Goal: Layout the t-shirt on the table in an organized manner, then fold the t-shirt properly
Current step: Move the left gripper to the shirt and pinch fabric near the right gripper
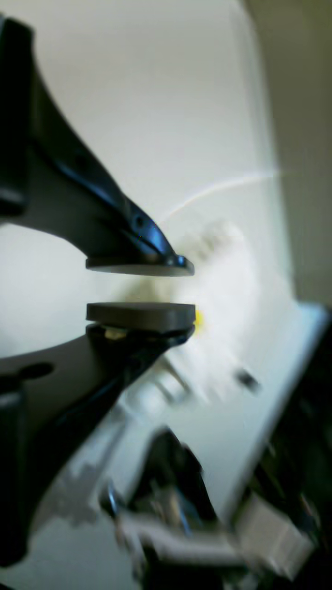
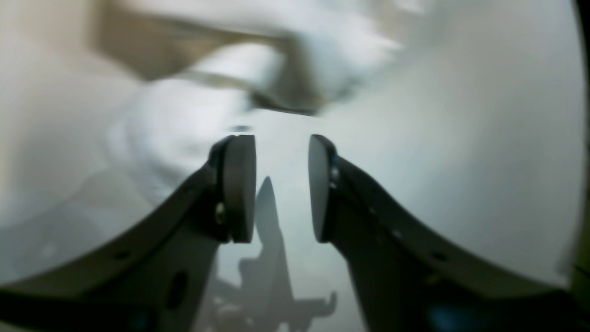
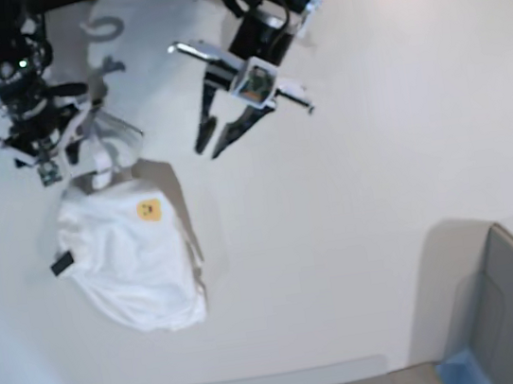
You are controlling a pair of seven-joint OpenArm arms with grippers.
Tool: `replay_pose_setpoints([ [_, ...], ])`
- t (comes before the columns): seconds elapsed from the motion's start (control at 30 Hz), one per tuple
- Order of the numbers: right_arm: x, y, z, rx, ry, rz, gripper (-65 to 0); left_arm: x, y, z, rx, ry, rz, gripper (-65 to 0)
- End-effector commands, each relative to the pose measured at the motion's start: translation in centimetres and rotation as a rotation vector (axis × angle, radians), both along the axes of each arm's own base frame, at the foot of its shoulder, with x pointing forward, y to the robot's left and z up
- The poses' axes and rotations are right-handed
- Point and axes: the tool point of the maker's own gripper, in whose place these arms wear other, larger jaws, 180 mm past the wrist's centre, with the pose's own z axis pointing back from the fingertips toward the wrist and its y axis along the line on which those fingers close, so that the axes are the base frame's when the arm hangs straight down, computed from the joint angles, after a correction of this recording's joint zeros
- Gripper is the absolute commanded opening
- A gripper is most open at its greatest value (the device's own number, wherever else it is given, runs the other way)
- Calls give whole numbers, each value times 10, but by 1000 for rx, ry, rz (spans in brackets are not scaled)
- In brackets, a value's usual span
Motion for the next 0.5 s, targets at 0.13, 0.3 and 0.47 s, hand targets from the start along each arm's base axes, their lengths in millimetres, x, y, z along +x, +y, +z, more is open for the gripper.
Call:
replay_pose_setpoints([
  [0.13, -2, -50, 29, 58, -108, -175, -373, -11, -44, 18, 10, -22, -151, -453],
  [0.3, -22, -75, 28, 218, -94, -261, -373, -23, -83, 23, 72, -14, -296, -443],
  [0.47, -36, -87, 14, 242, -54, -311, -373, -20, -96, 7, 117, 2, -326, -432],
])
